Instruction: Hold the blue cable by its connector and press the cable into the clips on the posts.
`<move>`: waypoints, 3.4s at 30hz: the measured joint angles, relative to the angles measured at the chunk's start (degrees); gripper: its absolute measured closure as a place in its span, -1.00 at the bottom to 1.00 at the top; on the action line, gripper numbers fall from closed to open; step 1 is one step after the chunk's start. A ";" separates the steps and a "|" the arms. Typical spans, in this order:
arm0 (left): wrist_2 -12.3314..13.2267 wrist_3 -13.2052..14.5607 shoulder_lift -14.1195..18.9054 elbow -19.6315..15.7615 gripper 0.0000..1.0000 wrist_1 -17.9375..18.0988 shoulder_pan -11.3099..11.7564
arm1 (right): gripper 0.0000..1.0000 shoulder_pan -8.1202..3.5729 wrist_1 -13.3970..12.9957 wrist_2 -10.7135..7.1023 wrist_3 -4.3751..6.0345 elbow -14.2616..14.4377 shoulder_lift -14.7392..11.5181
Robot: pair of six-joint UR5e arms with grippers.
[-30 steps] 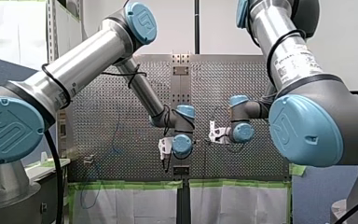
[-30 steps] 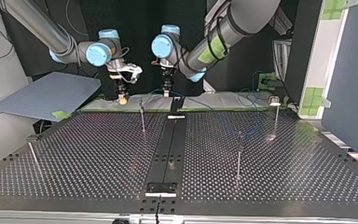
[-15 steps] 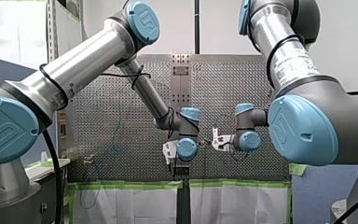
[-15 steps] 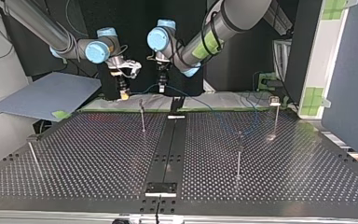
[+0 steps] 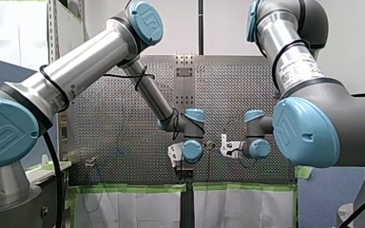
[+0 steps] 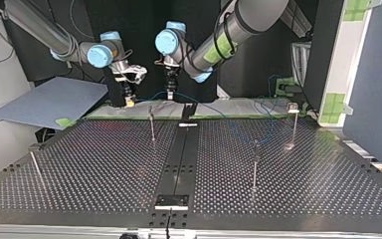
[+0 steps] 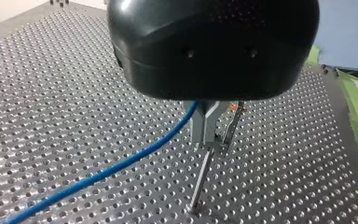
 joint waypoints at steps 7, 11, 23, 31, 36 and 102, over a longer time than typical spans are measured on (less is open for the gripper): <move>0.20 -0.62 -2.80 2.93 1.00 -1.82 -0.31 | 1.00 -1.12 -0.49 -1.37 0.38 -0.02 0.01; 0.33 -0.70 -4.01 5.12 1.00 -1.02 -0.50 | 1.00 -1.90 -0.94 -1.53 0.85 -0.04 0.01; 1.15 -0.21 -4.77 7.12 1.00 -0.27 -0.44 | 1.00 -3.79 -1.44 -2.55 1.57 -0.68 0.02; 2.43 0.63 -7.63 10.04 1.00 -1.97 -0.36 | 1.00 -4.59 -0.93 -3.18 2.17 -2.35 0.03; 3.25 0.80 -7.88 11.47 1.00 -2.65 -0.16 | 1.00 -5.02 -0.67 -3.54 2.39 -3.01 0.04; 10.98 1.17 -10.10 21.61 1.00 -7.84 6.29 | 1.00 -6.42 3.71 -6.42 3.05 -11.14 3.61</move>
